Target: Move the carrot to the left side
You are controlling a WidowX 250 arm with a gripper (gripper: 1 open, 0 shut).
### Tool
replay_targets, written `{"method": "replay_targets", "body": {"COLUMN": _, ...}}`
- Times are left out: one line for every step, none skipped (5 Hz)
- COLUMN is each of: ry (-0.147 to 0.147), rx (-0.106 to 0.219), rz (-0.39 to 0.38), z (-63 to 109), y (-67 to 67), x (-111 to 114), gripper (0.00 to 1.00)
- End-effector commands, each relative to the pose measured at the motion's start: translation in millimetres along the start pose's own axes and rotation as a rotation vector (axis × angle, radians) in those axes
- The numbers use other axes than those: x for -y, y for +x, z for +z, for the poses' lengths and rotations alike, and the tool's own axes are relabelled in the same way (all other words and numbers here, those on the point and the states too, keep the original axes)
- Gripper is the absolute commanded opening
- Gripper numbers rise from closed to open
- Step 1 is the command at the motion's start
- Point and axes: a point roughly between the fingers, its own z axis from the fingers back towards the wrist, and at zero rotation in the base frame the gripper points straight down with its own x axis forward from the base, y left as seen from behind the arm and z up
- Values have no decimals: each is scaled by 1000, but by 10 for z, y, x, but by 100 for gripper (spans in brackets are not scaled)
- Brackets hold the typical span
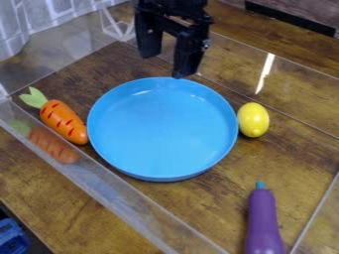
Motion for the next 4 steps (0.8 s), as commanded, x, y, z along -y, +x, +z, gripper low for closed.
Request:
{"method": "replay_targets", "body": {"ry": -2, "rx": 50, "rz": -6, "z": 290, "y": 63, "x": 45, "gripper": 100}}
{"method": "replay_targets", "body": {"ry": -14, "rx": 47, "rz": -2, "z": 392, "y": -18, "x": 63, "gripper": 100}}
{"method": "replay_targets", "body": {"ry": -27, "rx": 43, "rz": -1, "z": 471, "y": -84, "x": 82, "gripper": 100}}
{"method": "replay_targets", "body": {"ry": -35, "rx": 32, "rz": 4, "z": 333, "y": -104, "x": -23, "gripper": 100}}
